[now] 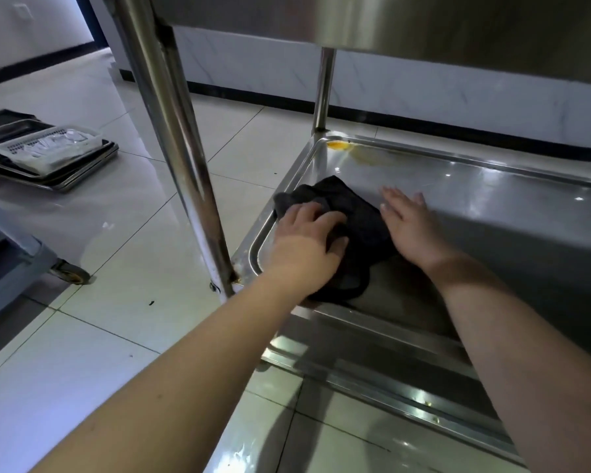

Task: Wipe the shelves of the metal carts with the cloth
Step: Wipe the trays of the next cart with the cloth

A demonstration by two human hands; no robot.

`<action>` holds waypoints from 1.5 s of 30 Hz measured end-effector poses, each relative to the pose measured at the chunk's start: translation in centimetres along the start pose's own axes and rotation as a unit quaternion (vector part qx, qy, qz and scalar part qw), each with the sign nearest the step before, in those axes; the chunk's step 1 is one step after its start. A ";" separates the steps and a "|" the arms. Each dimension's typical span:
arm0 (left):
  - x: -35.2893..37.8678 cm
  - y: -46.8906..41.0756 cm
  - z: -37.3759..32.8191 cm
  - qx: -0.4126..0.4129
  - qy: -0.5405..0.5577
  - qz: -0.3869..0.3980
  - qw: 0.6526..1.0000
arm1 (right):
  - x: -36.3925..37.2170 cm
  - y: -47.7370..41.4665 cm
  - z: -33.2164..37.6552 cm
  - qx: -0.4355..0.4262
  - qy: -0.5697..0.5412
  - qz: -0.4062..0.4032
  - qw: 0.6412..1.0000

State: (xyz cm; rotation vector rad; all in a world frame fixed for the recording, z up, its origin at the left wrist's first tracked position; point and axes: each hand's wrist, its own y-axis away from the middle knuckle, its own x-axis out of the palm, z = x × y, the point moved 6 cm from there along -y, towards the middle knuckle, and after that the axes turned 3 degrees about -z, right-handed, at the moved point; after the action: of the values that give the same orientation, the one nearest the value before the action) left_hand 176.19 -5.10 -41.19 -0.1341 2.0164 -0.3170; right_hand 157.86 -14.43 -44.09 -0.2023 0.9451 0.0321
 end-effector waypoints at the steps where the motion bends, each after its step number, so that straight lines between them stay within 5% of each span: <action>1: 1.6 -1.6 0.2 -0.027 -0.071 0.082 0.994 | -0.3 0.1 -2.0 0.032 0.061 0.018 0.997; 3: 4.3 -3.7 0.3 -0.045 -0.164 0.164 0.972 | -0.8 0.9 -4.7 0.060 0.156 0.049 0.985; 15: 7.6 -16.0 1.7 -0.022 -0.212 0.171 0.962 | -1.3 2.9 -5.9 0.052 0.229 0.035 0.971; 27: 1.9 2.2 4.1 -0.006 -0.221 0.218 0.951 | -0.8 3.1 -5.2 0.059 0.244 0.045 0.967; 38: 5.7 -8.1 1.3 -0.038 -0.233 0.169 0.957 | -1.1 3.9 -5.0 0.051 0.204 0.044 0.977; 45: 6.7 -0.6 -3.1 -0.078 -0.212 0.178 0.958 | -2.5 4.4 -4.8 0.079 0.074 0.005 0.994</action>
State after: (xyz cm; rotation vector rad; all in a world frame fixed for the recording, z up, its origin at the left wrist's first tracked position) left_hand 170.38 -6.68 -45.47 0.0613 1.5959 0.0962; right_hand 152.05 -10.86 -45.50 -0.0540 1.0905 -0.0499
